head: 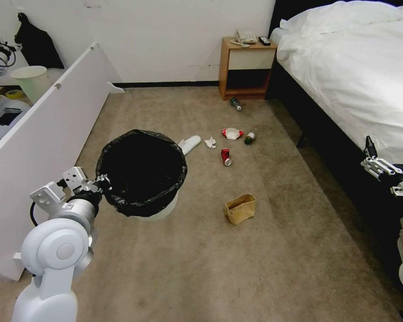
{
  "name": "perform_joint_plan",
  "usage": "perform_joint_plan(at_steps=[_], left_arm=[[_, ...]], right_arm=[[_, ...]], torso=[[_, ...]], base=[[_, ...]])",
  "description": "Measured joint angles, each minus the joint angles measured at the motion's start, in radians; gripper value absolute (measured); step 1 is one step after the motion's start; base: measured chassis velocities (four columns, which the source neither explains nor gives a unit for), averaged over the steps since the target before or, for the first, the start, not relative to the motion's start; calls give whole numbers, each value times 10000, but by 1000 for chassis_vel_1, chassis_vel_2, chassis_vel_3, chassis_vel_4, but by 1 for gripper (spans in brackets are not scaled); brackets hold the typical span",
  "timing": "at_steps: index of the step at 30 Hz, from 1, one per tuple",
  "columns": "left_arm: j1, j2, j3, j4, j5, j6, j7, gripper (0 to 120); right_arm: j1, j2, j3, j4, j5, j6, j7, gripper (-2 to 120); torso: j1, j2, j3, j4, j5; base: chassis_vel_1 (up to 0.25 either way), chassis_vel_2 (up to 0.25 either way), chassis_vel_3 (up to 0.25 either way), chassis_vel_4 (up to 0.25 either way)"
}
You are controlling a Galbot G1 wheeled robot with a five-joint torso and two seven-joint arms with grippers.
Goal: Pick up the trash bin, then pick up the garbage from the floor and place it into the trash bin.
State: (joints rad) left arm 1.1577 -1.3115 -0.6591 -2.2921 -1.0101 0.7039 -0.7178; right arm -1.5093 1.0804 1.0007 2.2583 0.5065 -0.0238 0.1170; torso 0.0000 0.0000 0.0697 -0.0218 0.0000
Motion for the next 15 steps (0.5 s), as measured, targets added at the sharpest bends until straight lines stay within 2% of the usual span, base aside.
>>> perform_joint_plan(at_steps=[15], left_arm=[[20,-12,-36,-32,-13,-4,0,4]], right_arm=[[-7,-82,58,34,92,19,-15,100]], torso=[[0,0,0,-1,2]], base=[[-93,102,100,-94]])
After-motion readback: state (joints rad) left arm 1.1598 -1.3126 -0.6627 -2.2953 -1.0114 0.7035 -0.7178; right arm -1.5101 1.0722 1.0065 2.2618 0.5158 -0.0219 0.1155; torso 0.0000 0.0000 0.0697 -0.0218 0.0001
